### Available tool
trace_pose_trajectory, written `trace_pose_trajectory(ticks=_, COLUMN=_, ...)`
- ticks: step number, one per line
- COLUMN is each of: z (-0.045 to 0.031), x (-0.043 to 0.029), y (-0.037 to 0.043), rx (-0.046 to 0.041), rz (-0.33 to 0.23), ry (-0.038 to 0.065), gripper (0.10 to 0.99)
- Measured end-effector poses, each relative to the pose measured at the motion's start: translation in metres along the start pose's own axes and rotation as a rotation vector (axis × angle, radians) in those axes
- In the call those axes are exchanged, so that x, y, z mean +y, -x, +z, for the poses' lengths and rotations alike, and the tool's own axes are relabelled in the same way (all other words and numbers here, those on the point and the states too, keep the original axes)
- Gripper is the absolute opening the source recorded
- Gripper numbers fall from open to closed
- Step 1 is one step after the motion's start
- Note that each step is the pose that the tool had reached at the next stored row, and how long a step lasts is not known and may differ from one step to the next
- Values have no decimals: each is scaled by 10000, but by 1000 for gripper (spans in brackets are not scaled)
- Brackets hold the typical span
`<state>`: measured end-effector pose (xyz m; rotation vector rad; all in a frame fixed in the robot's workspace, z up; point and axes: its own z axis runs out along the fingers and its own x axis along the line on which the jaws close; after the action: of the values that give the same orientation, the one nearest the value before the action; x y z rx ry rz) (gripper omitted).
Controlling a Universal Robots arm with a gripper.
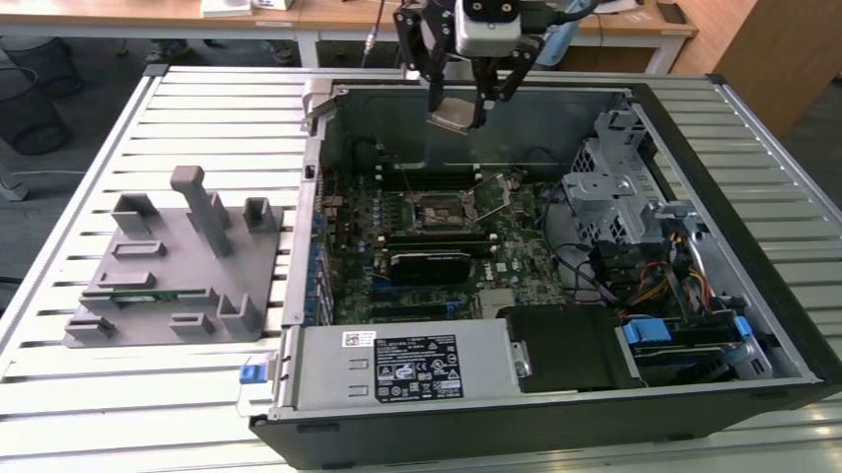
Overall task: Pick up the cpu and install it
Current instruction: 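Place the cpu into insertion slot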
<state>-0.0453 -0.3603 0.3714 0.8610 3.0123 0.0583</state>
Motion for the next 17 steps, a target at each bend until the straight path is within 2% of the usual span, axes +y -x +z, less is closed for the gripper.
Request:
trace_pose_trajectory(ticks=5, z=2, x=0, y=0, rx=-26, rz=651, ry=2, gripper=537)
trace_pose_trajectory(ticks=17, z=19, x=0, y=0, rx=-110, rz=2829, ry=3, gripper=537)
